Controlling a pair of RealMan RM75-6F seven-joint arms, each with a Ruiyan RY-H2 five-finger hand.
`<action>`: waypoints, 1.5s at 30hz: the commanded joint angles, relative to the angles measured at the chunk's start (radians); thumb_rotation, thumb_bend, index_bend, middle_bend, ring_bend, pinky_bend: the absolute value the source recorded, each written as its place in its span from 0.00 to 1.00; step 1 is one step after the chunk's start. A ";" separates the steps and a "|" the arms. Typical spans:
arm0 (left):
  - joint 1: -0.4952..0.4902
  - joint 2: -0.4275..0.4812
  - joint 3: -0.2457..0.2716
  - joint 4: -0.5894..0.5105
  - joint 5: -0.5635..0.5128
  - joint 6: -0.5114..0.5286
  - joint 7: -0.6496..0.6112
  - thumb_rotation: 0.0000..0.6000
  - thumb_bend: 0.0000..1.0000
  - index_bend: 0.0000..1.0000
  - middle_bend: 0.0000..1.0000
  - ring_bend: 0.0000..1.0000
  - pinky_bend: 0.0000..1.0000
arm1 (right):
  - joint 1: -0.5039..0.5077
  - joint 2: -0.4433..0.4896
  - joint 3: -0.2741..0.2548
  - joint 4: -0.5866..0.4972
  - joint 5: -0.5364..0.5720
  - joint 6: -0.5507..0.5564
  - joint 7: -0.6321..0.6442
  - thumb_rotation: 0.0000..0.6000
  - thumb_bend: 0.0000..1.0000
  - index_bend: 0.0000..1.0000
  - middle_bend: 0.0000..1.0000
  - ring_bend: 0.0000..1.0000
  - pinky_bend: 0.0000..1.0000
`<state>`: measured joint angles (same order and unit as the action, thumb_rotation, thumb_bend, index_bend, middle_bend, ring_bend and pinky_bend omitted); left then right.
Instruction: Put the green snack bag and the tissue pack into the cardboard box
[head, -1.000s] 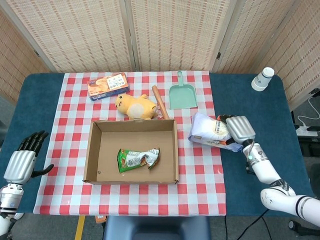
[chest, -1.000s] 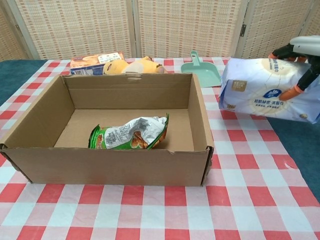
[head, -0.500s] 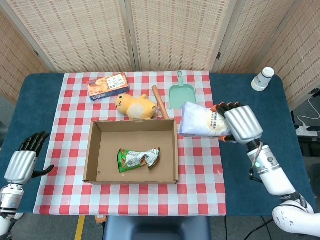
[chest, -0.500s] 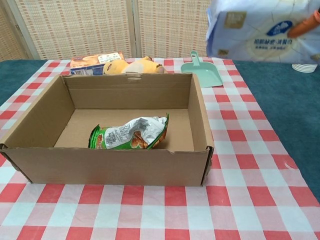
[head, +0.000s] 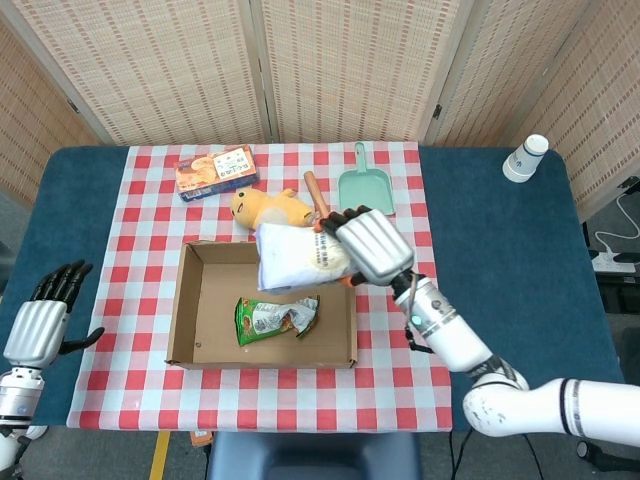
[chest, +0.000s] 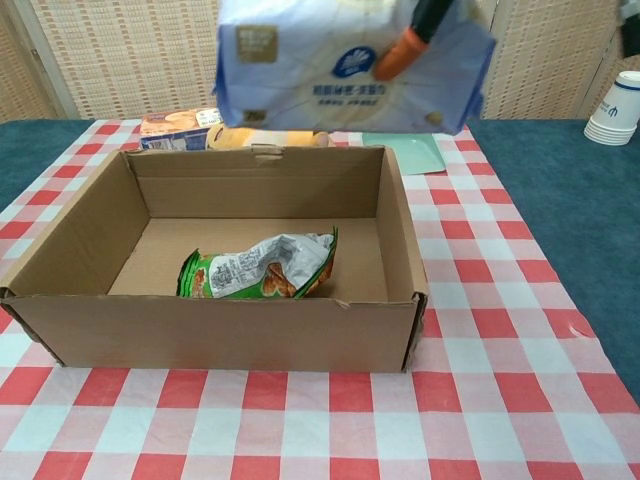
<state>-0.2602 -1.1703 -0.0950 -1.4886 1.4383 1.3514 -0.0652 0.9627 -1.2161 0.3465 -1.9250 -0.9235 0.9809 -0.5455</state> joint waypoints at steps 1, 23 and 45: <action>-0.002 0.001 0.001 0.000 0.002 -0.003 -0.003 1.00 0.19 0.00 0.00 0.00 0.10 | 0.080 -0.108 0.001 0.091 0.048 -0.046 -0.021 1.00 0.25 0.71 0.41 0.44 0.61; -0.005 0.003 -0.001 0.027 0.003 -0.009 -0.049 1.00 0.19 0.00 0.00 0.00 0.10 | 0.151 -0.232 -0.022 0.252 -0.050 -0.157 0.202 1.00 0.00 0.03 0.13 0.03 0.16; -0.008 0.003 0.002 0.022 0.000 -0.020 -0.040 1.00 0.19 0.00 0.00 0.00 0.10 | -0.154 0.057 -0.158 0.018 -0.203 0.248 0.115 1.00 0.00 0.00 0.03 0.00 0.05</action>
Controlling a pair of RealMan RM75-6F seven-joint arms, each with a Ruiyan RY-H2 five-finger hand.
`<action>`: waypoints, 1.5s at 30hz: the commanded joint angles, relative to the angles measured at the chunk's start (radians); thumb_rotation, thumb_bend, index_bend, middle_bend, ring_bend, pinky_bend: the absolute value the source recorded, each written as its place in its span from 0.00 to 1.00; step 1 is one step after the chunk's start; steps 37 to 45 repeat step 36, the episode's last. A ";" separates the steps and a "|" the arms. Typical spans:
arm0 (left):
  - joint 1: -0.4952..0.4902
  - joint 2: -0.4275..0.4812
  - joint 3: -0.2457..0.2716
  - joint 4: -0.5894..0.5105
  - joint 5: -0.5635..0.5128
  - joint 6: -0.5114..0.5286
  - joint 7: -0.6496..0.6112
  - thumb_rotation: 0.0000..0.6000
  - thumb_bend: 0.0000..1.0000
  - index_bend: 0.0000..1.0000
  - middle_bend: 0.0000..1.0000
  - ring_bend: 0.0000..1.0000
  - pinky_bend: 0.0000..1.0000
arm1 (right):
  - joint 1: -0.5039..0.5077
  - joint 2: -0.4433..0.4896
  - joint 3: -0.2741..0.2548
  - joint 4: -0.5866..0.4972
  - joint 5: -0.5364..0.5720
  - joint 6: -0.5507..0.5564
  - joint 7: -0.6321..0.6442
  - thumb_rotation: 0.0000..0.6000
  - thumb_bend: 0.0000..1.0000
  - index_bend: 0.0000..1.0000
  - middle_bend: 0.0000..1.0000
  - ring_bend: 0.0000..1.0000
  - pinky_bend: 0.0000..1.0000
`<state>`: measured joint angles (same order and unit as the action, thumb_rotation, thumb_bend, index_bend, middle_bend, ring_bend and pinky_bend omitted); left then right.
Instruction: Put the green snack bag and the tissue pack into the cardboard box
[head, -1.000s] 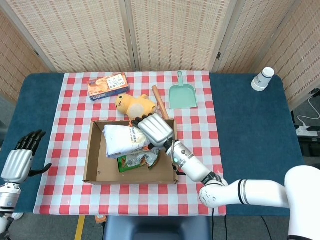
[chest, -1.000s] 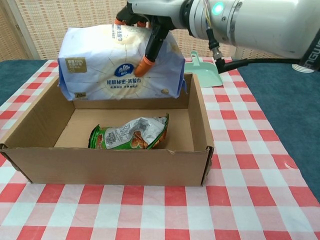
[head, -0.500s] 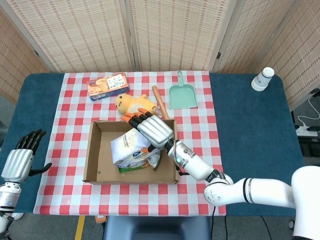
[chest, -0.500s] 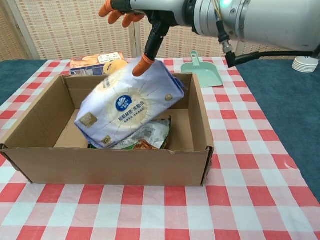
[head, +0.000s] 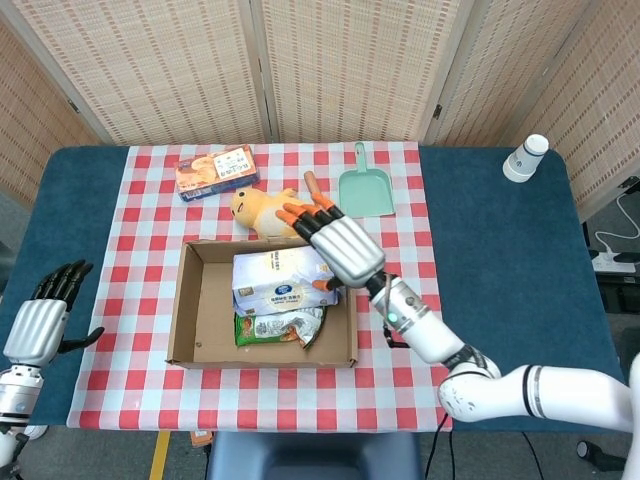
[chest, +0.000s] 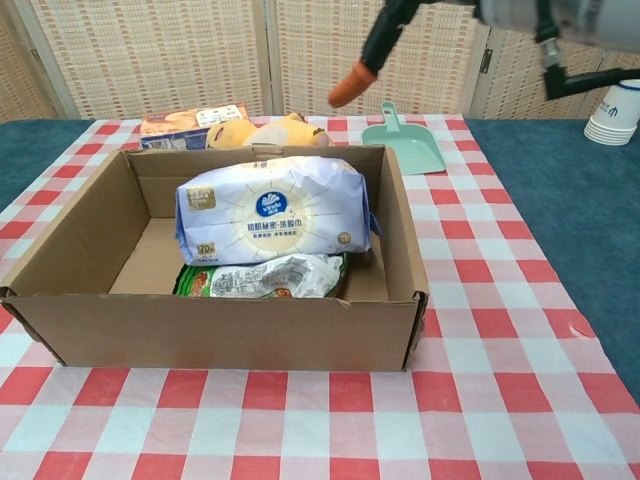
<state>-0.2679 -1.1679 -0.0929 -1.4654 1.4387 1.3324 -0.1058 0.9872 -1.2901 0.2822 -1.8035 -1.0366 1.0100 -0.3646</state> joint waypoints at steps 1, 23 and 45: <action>-0.001 0.001 0.000 -0.002 -0.001 -0.001 0.001 1.00 0.19 0.00 0.00 0.00 0.10 | -0.213 0.148 -0.114 -0.106 -0.108 0.254 -0.068 1.00 0.00 0.00 0.03 0.00 0.04; -0.005 -0.015 0.000 -0.010 -0.023 -0.015 0.061 1.00 0.19 0.00 0.00 0.00 0.10 | -0.720 -0.006 -0.292 0.329 -0.240 0.612 0.161 1.00 0.00 0.00 0.03 0.00 0.00; -0.004 -0.013 -0.001 -0.017 -0.013 -0.006 0.058 1.00 0.19 0.00 0.00 0.00 0.10 | -0.780 -0.027 -0.243 0.364 -0.279 0.619 0.156 1.00 0.00 0.00 0.03 0.00 0.00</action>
